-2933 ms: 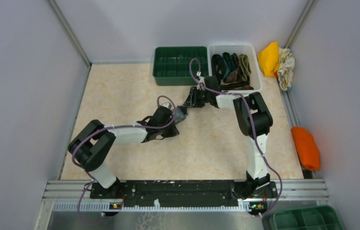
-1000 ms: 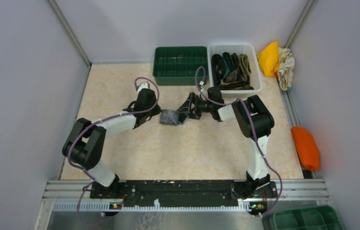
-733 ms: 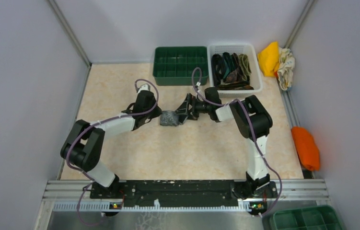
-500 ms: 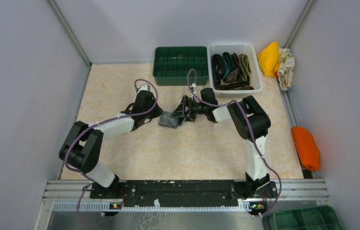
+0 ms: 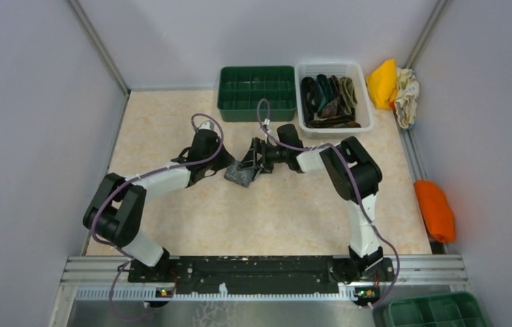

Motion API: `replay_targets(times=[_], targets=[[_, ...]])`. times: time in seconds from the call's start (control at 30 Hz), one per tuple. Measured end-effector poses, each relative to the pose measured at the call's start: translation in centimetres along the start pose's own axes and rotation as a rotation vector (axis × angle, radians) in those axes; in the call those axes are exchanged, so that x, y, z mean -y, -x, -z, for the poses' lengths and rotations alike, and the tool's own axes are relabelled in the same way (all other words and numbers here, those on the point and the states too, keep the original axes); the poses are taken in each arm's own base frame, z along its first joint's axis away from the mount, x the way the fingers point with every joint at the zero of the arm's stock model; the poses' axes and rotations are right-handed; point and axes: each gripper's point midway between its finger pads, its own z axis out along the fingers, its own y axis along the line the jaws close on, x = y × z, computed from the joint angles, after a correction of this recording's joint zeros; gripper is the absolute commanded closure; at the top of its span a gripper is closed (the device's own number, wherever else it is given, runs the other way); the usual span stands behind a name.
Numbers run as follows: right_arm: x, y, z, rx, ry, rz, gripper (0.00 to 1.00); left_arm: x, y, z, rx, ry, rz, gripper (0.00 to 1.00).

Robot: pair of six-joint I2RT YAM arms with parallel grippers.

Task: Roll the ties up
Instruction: Roll the tie at the center of the board.

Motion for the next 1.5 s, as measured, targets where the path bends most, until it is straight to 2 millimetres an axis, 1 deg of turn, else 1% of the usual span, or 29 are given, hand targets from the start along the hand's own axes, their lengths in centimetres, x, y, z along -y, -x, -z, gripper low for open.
replay_targets(times=[0.1, 0.2, 0.33, 0.43, 0.5, 0.57, 0.6, 0.67, 0.77, 0.83, 0.87, 0.9, 0.97, 1.07, 1.1, 1.17, 1.23, 1.3, 1.37, 1.5], targets=[[-0.1, -0.1, -0.3, -0.010, -0.013, 0.015, 0.18, 0.3, -0.1, 0.2, -0.002, -0.012, 0.004, 1.00], [-0.2, -0.3, -0.8, -0.021, -0.032, 0.038, 0.23, 0.6, -0.2, 0.5, -0.004, -0.023, 0.005, 1.00], [-0.3, -0.8, -1.4, -0.037, -0.054, 0.066, 0.23, 0.7, -0.2, 0.8, -0.003, -0.027, 0.006, 1.00], [-0.4, -1.0, -1.6, -0.044, -0.060, 0.083, 0.23, 0.1, 0.1, 1.4, 0.011, 0.007, -0.001, 1.00], [-0.4, -1.1, -1.7, -0.045, -0.060, 0.090, 0.23, -0.5, 0.7, 2.3, 0.027, 0.052, -0.004, 1.00], [-0.4, -1.1, -1.7, -0.046, -0.061, 0.093, 0.23, -0.8, 1.7, 4.2, 0.059, 0.092, -0.008, 1.00], [-0.4, -1.1, -1.7, -0.046, -0.061, 0.096, 0.23, -0.7, 2.2, 5.4, 0.084, 0.110, -0.014, 1.00], [-0.4, -1.1, -1.7, -0.047, -0.061, 0.098, 0.23, 0.1, 2.9, 8.0, 0.132, 0.117, -0.033, 1.00], [-0.4, -1.1, -1.7, -0.046, -0.063, 0.099, 0.23, 2.1, 2.2, 11.8, 0.159, 0.077, -0.068, 1.00], [-0.4, -1.1, -1.7, -0.047, -0.063, 0.101, 0.23, 2.6, 1.0, 13.3, 0.133, 0.061, -0.078, 1.00], [-0.4, -1.1, -1.7, -0.047, -0.062, 0.102, 0.23, 2.2, 0.4, 13.5, 0.116, 0.070, -0.076, 1.00], [-0.4, -1.1, -1.7, -0.047, -0.063, 0.102, 0.23, 1.7, -0.2, 13.4, 0.095, 0.085, -0.075, 1.00], [-0.4, -1.1, -1.7, -0.047, -0.063, 0.102, 0.23, 0.2, -2.3, 12.7, 0.035, 0.130, -0.076, 1.00], [-0.4, -1.1, -1.7, -0.047, -0.062, 0.104, 0.23, -3.0, -6.1, 11.3, -0.079, 0.223, -0.096, 1.00], [-0.4, -1.2, -1.7, -0.047, -0.062, 0.105, 0.23, -3.8, -7.1, 10.8, -0.108, 0.250, -0.106, 1.00], [-0.4, -1.1, -1.7, -0.047, -0.062, 0.106, 0.23, -4.6, -8.1, 10.1, -0.140, 0.285, -0.120, 1.00], [-0.4, -1.2, -1.7, -0.047, -0.063, 0.109, 0.23, -4.9, -8.5, 9.0, -0.156, 0.311, -0.133, 1.00], [-0.4, -1.2, -1.6, -0.047, -0.063, 0.113, 0.23, -4.9, -8.6, 8.0, -0.161, 0.330, -0.146, 1.00], [-0.5, -1.2, -1.7, -0.048, -0.062, 0.116, 0.23, -4.6, -8.3, 6.7, -0.150, 0.333, -0.155, 1.00], [-0.5, -1.2, -1.6, -0.049, -0.061, 0.124, 0.23, -4.7, -7.5, 5.2, -0.127, 0.336, -0.151, 1.00]])
